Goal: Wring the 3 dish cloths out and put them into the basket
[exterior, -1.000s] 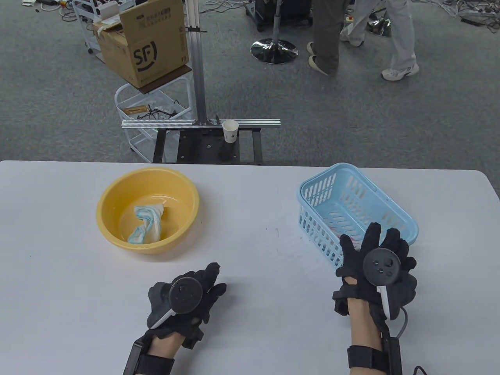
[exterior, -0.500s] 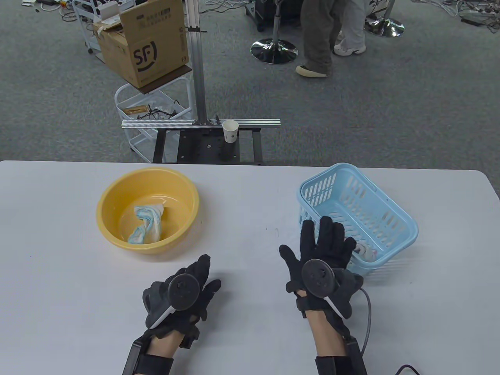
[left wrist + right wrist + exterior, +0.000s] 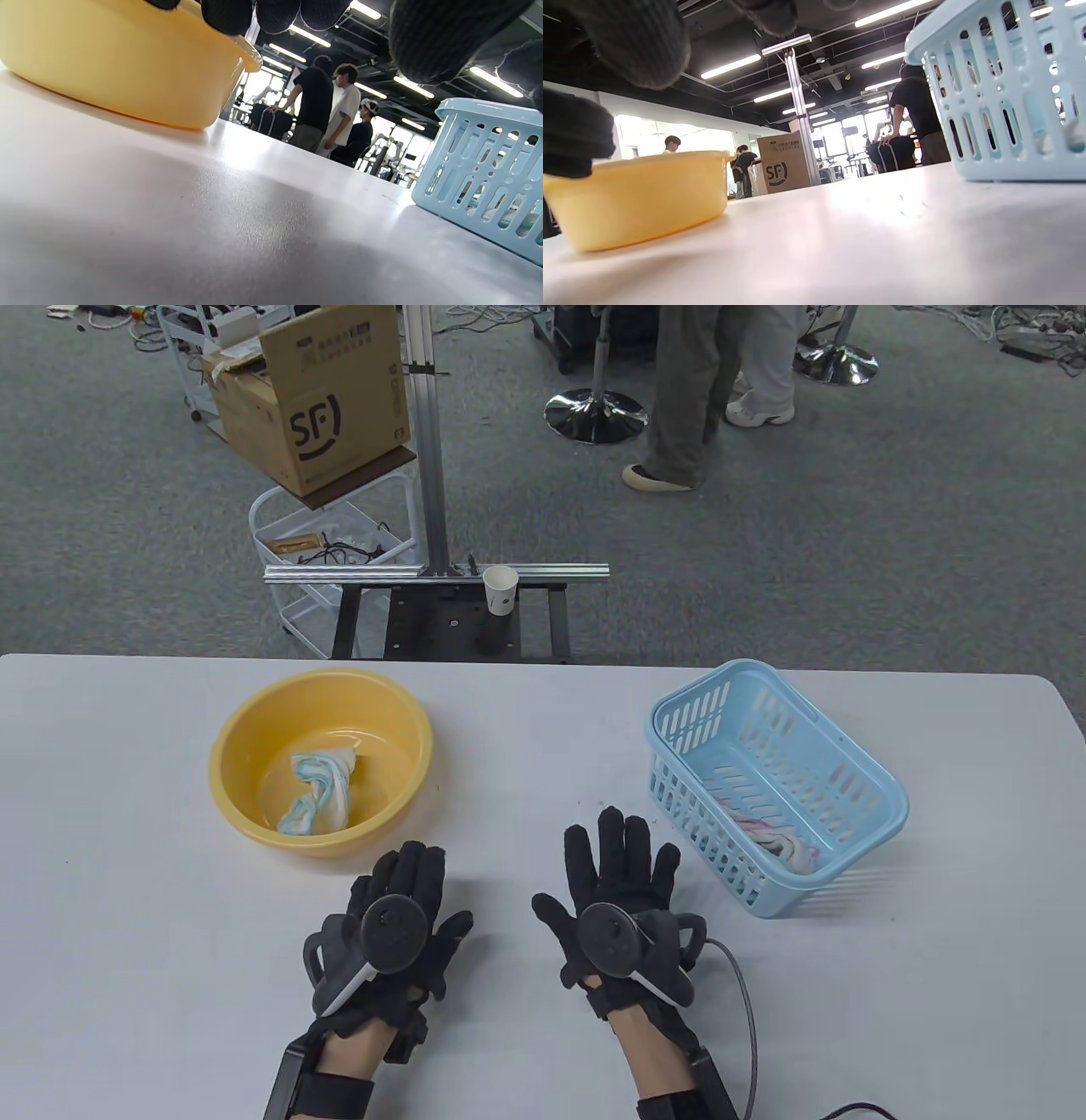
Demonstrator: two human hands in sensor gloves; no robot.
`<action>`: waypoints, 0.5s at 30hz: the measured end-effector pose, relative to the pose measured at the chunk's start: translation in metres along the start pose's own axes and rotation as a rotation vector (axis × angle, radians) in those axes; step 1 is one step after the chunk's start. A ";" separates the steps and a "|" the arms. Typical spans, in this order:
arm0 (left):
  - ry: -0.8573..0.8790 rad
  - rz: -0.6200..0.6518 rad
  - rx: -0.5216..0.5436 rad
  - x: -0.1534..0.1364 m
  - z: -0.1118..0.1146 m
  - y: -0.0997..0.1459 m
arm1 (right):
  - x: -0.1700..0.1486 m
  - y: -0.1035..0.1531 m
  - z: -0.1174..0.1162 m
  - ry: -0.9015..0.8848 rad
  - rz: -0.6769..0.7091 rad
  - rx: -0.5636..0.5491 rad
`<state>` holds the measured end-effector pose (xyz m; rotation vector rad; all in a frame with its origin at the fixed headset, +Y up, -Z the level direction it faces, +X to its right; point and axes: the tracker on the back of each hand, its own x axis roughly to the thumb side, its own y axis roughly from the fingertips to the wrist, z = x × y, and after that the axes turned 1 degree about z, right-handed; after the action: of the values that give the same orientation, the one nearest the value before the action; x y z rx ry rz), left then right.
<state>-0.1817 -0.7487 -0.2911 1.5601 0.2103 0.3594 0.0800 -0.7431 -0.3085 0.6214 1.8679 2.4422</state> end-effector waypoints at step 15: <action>-0.059 -0.028 -0.055 0.003 0.003 0.003 | -0.007 0.010 -0.002 -0.040 -0.012 0.064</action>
<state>-0.1780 -0.7510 -0.2878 1.5095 0.1755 0.2945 0.0880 -0.7493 -0.3018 0.6552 1.9355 2.3527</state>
